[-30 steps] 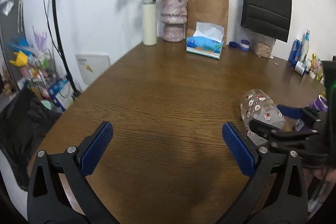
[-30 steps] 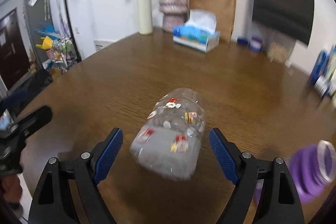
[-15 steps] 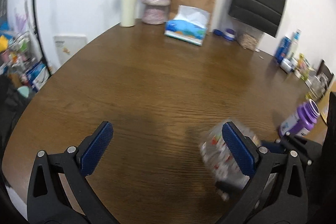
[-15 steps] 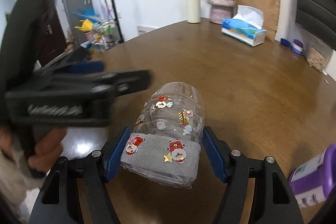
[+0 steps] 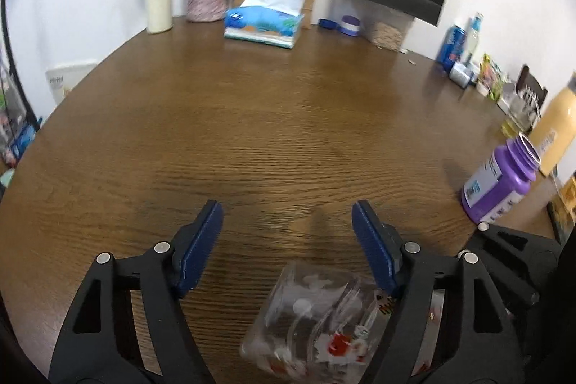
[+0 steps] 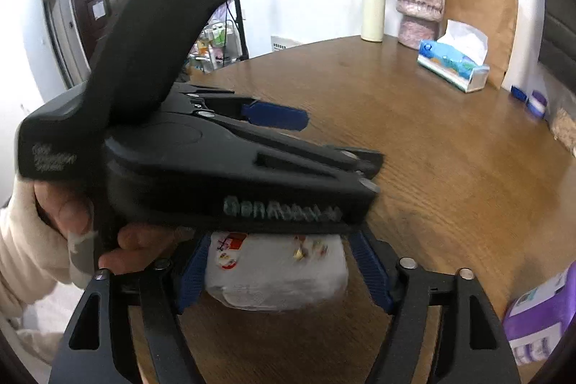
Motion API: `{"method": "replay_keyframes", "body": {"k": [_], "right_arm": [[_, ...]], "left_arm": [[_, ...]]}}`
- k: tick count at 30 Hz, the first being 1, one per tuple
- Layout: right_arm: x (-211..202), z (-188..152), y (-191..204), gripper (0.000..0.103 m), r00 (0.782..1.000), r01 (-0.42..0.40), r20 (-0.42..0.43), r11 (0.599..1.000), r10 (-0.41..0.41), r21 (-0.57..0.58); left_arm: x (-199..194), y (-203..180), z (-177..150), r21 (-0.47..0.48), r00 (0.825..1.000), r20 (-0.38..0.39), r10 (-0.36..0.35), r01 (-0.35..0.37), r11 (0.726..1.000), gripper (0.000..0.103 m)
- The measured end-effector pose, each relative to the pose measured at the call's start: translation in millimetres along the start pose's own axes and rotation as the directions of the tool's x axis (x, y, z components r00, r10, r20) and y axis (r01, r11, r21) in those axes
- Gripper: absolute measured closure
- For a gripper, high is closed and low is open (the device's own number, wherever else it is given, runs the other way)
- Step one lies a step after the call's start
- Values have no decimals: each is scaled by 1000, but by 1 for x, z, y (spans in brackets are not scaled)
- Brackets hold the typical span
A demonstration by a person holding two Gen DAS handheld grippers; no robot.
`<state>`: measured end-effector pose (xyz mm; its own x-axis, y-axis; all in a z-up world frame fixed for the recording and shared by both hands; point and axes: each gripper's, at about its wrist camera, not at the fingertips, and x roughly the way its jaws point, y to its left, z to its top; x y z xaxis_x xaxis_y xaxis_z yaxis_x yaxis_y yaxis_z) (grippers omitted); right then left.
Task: Flip cup upright
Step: 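Lift the cup with the right gripper toward the left gripper while the left gripper closes on it, then rotate the held cup with the left gripper until its open rim faces up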
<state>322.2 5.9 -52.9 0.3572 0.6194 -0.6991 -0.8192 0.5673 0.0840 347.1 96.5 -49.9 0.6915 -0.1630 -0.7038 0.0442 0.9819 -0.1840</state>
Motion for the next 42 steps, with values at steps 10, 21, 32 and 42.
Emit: {"method": "replay_keyframes", "body": {"k": [10,21,32,42], "right_arm": [[1,-2,-5,21,1000,-18,-26,994,15,-106],[17,0,-51,21,994,18,-110,998,-24,-60],[1,5,-82,21,1000,-22,-8,993,23,119],[-4,4,-76,21,1000,17,22,996,-19,91]], "left_arm": [[-10,12,-1,-9,990,33,136,-135,991,33],[-30,24,-9,-163,957,57,283,-271,949,32],[-65,9,-6,-163,966,45,255,-244,956,32],[-47,-29,-13,-43,990,-24,139,-140,989,18]]}}
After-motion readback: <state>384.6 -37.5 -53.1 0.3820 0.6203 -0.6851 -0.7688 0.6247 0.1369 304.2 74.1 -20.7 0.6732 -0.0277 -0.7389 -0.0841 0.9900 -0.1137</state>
